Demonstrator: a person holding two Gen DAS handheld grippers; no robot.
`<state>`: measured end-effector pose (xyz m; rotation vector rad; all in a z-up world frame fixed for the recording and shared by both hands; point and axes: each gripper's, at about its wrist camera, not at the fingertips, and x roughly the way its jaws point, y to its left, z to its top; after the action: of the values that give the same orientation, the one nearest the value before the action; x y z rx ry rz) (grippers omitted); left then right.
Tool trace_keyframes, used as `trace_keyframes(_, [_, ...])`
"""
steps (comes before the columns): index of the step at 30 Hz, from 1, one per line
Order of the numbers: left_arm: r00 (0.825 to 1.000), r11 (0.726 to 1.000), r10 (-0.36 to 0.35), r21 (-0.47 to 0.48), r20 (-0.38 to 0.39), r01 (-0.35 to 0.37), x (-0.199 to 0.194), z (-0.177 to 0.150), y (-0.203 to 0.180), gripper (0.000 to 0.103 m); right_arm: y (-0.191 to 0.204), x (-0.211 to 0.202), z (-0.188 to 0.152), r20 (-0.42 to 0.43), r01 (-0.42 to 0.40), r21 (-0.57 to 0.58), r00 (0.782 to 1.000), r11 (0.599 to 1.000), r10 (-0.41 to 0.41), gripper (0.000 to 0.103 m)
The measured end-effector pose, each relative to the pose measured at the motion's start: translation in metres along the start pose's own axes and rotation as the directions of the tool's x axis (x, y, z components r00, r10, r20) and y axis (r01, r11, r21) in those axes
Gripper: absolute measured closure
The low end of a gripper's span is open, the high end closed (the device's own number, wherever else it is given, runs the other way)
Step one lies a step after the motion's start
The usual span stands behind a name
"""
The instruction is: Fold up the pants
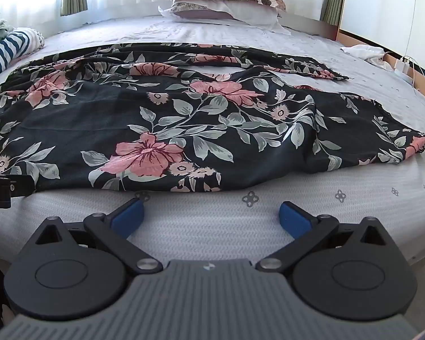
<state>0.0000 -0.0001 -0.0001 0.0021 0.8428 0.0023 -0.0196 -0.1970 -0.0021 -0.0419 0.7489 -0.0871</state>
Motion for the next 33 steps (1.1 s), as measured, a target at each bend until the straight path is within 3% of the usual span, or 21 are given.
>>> trace_keyframes(33, [1.000,1.000,0.004,0.002,-0.008,-0.004,0.0001,0.0004,-0.0002,0.000,-0.0002,0.0000,-0.0007,0.001,0.000,0.000,1.000,1.000,0.000,0.000])
